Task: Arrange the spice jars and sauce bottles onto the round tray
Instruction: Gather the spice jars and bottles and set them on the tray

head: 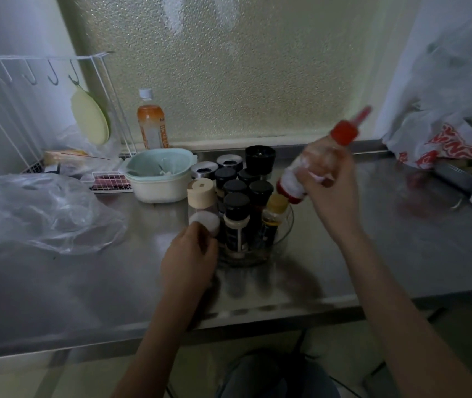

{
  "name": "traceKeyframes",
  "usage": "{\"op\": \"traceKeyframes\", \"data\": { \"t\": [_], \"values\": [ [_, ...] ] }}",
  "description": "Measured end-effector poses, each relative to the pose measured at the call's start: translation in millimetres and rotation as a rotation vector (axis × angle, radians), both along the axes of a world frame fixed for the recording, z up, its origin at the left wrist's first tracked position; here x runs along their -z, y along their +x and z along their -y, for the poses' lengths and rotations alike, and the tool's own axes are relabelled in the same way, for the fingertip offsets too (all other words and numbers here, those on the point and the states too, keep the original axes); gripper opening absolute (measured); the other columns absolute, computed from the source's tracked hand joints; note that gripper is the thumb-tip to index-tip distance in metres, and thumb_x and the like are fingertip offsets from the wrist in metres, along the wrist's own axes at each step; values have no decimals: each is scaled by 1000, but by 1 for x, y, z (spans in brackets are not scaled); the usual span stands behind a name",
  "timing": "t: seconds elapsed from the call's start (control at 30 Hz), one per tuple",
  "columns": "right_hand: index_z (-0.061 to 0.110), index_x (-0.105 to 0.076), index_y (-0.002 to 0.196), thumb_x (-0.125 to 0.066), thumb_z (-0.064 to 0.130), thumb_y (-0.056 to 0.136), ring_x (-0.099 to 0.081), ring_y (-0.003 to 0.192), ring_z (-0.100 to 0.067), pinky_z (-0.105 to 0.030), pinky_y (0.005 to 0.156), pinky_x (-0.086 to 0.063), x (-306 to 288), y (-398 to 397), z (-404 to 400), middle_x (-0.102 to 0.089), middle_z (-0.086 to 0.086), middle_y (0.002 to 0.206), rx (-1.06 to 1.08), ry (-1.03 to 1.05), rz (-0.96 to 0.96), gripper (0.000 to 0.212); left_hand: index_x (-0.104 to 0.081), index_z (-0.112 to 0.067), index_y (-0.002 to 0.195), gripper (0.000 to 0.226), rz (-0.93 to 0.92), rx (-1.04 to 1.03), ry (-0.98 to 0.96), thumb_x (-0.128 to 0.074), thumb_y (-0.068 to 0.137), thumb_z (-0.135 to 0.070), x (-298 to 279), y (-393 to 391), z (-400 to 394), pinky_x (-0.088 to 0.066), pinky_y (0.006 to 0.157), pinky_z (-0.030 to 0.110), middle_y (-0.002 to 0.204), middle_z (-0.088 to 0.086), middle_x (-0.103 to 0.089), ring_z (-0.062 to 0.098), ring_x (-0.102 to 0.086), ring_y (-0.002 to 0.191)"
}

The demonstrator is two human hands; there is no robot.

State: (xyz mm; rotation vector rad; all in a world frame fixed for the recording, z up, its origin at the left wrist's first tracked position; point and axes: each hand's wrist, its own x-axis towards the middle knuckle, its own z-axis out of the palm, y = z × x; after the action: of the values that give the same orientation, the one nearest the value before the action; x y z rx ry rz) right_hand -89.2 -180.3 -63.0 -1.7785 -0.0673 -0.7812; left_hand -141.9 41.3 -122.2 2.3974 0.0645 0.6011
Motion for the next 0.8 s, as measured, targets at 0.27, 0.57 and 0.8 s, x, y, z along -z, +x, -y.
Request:
{"op": "traceKeyframes", "data": {
  "t": [0.27,0.57,0.8],
  "values": [
    [21,-41,129,-69,29,82,-61,98,-13,-6,71,-43,38,14,-21,-61,7,110,-227,-205,-246,55,-45,-19,91,39,283,68,6,-51,73,-53,1,-15,13,-40,53,27,88,3,-58,19,-56,75],
    [19,-49,121,-63,24,85,-51,110,-12,-26,95,-41,42,-31,-31,-56,3,118,26,-161,-17,39,-36,-24,76,36,183,111,65,-70,76,-36,9,-5,21,-24,49,13,76,-6,-45,13,-42,67],
    [32,-48,106,-57,60,75,-64,83,-10,-46,86,-47,62,-44,-50,-57,25,82,-83,-516,-126,43,-39,-23,74,30,201,98,-12,-68,78,-29,8,-4,19,-34,59,25,71,-2,-52,18,-49,68]
  ]
}}
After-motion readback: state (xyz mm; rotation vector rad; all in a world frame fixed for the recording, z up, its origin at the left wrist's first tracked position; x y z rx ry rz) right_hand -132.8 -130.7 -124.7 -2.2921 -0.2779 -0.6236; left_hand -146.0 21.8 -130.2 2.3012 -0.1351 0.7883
